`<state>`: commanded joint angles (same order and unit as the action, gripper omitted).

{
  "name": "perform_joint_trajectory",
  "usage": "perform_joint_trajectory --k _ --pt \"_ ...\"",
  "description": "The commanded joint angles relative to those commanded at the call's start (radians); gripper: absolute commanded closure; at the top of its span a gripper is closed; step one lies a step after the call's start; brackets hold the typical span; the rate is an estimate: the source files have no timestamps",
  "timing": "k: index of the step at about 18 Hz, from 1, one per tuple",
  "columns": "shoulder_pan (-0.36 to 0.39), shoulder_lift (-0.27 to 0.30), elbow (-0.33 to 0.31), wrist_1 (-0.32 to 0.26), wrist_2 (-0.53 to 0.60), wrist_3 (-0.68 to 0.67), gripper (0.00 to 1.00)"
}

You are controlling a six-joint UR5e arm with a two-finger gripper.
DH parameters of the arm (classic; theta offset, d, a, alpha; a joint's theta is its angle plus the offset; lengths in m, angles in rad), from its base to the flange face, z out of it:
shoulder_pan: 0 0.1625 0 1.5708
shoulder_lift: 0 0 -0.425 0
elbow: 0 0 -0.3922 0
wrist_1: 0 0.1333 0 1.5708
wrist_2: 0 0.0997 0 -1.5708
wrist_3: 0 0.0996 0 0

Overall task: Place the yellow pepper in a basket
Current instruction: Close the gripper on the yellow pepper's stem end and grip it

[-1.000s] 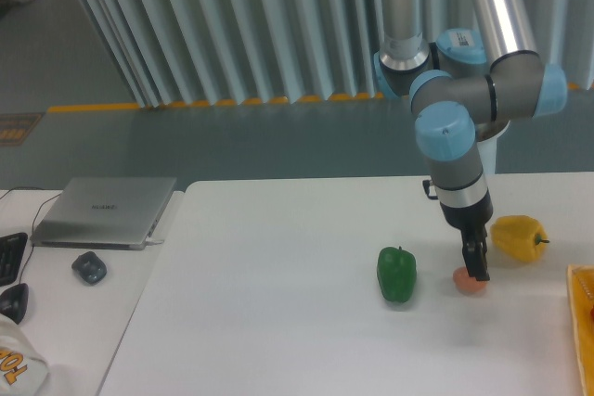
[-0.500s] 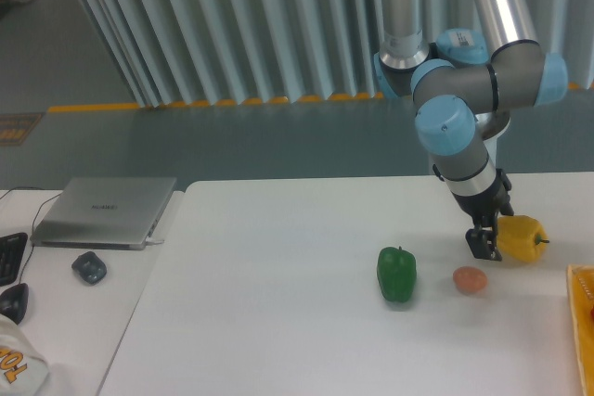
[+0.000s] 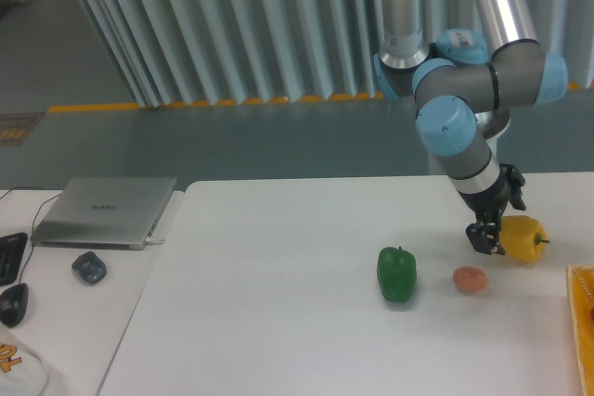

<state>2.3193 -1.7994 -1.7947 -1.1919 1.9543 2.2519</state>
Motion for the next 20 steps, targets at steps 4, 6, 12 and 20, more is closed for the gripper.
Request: perform_joint_trajectory --k 4,6,12,20 --pt "0.000 0.008 -0.034 0.003 0.034 0.014 0.00" --pt "0.009 0.008 -0.041 0.003 0.040 0.012 0.00" --pt "0.020 0.005 -0.041 0.050 0.041 0.003 0.00" --pt "0.009 -0.026 -0.041 0.080 0.098 0.011 0.00"
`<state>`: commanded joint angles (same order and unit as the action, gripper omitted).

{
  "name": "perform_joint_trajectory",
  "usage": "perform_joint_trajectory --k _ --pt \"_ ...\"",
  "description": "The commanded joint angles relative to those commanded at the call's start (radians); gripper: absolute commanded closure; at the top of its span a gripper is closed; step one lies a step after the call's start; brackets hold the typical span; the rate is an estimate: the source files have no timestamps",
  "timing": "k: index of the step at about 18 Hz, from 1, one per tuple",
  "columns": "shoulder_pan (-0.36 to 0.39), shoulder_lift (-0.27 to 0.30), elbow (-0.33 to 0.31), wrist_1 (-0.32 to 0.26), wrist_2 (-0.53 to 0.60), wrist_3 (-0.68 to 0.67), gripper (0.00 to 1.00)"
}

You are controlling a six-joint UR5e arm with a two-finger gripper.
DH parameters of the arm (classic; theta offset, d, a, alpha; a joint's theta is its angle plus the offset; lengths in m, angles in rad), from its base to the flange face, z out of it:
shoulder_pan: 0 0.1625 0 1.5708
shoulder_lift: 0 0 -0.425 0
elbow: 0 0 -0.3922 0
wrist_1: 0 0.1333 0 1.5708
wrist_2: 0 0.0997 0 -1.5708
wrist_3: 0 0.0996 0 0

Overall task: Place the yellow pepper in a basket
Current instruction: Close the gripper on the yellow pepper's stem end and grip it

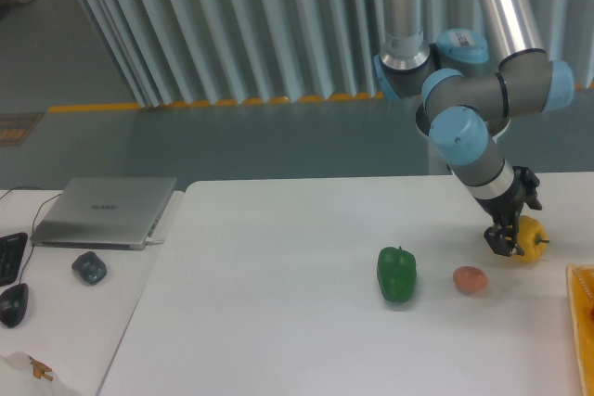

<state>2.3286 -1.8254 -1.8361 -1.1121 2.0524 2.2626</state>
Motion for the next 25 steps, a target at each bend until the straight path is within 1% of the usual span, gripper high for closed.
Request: perform_joint_trajectory --k 3,7,10,11,18,19,20,24,25 --pt "-0.012 -0.006 -0.002 0.000 0.025 -0.009 0.00" --pt "-0.014 -0.015 -0.014 0.002 0.025 -0.012 0.00" --pt "-0.021 -0.031 -0.012 0.006 0.034 -0.029 0.00" --pt "-0.034 -0.035 -0.009 0.006 0.057 -0.041 0.00" --pt "-0.049 -0.044 -0.008 0.006 0.091 -0.055 0.00" --pt "-0.049 -0.044 -0.008 0.006 0.091 -0.061 0.04" --pt "-0.049 -0.044 -0.009 0.008 0.095 -0.074 0.06" --pt "-0.051 -0.046 -0.011 0.008 0.107 -0.087 0.07" --pt "-0.051 -0.046 -0.011 0.009 0.109 -0.089 0.12"
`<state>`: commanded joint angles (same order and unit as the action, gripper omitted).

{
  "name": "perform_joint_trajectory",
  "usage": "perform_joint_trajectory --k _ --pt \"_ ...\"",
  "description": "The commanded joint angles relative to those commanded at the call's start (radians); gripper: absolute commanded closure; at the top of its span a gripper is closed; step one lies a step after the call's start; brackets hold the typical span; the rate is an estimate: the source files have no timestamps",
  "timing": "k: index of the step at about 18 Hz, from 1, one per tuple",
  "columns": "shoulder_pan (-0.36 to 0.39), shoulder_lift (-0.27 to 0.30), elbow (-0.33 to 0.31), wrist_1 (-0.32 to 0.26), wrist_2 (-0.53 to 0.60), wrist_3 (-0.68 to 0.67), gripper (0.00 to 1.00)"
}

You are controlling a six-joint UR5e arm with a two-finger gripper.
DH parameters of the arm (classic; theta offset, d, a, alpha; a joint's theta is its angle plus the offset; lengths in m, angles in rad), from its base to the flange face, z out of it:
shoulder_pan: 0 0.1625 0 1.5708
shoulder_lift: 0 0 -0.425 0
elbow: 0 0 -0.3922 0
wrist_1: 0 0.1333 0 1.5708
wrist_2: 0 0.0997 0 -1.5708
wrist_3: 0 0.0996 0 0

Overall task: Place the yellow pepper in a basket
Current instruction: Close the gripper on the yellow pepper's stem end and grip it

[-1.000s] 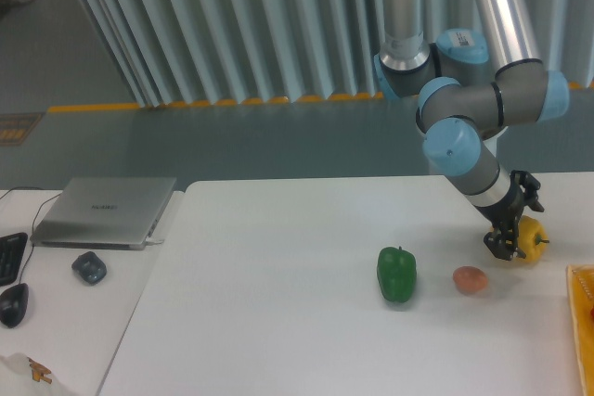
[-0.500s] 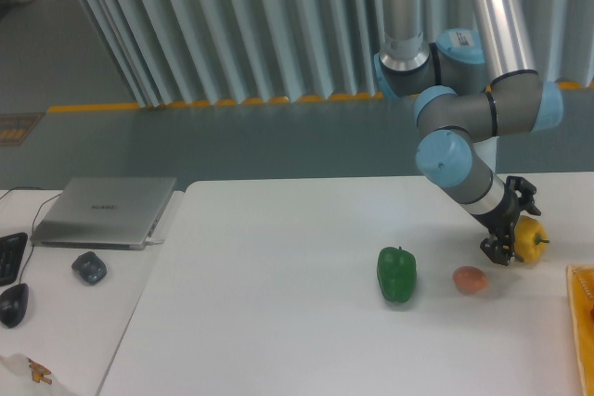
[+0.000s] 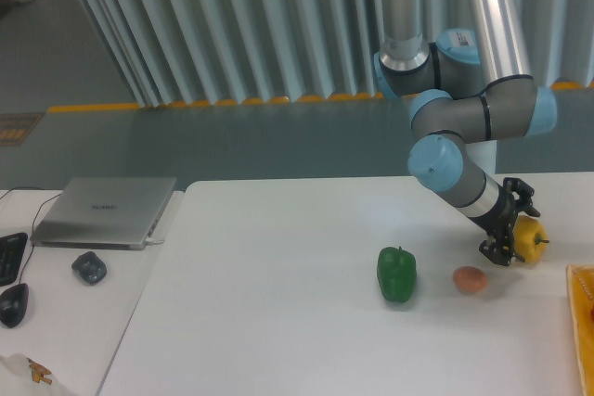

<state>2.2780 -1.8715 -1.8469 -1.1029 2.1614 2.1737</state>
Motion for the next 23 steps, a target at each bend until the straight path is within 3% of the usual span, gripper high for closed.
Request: perform_joint_trajectory --k 3,5,8,18,23 --pt "-0.002 0.002 0.002 -0.002 0.006 -0.003 0.28" --pt "-0.003 0.002 -0.002 -0.002 0.009 -0.014 0.29" --pt "-0.015 0.000 0.000 -0.003 0.015 -0.055 0.45" --pt "-0.018 0.009 0.058 -0.023 0.015 -0.048 0.47" --pt "-0.011 0.017 0.130 -0.095 -0.050 -0.054 0.47"
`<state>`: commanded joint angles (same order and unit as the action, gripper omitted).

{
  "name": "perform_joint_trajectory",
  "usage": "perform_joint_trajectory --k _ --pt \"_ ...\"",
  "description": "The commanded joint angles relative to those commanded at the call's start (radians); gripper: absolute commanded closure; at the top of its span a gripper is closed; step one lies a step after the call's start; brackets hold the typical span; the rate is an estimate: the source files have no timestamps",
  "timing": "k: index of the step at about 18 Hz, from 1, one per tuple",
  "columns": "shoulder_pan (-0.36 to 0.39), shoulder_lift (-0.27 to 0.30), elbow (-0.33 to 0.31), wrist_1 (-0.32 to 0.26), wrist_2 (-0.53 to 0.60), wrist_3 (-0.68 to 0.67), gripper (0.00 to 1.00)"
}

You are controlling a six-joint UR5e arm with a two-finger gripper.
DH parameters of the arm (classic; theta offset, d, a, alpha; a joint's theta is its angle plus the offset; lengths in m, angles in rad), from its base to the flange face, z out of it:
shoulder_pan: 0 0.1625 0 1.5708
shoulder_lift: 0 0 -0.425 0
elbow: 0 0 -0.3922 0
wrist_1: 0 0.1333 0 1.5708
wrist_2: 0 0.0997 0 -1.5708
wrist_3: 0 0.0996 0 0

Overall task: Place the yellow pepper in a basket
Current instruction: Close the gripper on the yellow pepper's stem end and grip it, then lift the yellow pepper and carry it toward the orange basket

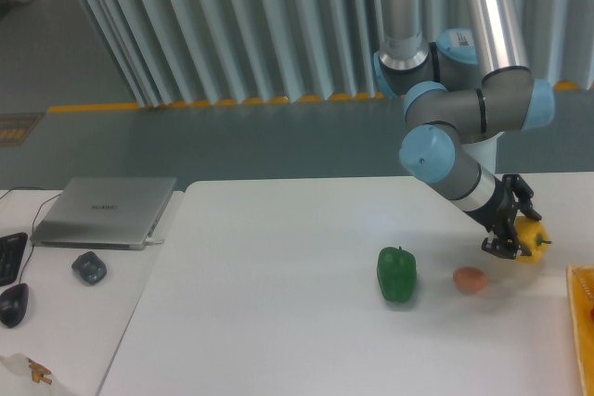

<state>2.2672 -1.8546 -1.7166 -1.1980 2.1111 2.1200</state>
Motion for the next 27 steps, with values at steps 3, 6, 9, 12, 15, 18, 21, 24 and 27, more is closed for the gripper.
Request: perform_joint_trajectory --k 3,6,9,12,15,18,21,24,27 --pt "0.020 0.014 0.044 -0.020 -0.075 -0.006 0.47" --pt "0.063 0.029 0.064 -0.021 -0.201 -0.040 0.47" --pt "0.095 0.037 0.104 -0.040 -0.284 -0.060 0.51" --pt "0.113 0.035 0.130 -0.037 -0.293 -0.063 0.51" --pt "0.135 0.020 0.173 -0.037 -0.293 -0.064 0.51" --pt "0.150 0.002 0.186 -0.034 -0.293 -0.064 0.52" --pt "0.173 -0.008 0.218 -0.032 -0.293 -0.063 0.52" --pt "0.241 -0.024 0.241 0.082 -0.304 -0.080 0.51" --pt "0.273 -0.049 0.256 0.117 -0.319 -0.121 0.51"
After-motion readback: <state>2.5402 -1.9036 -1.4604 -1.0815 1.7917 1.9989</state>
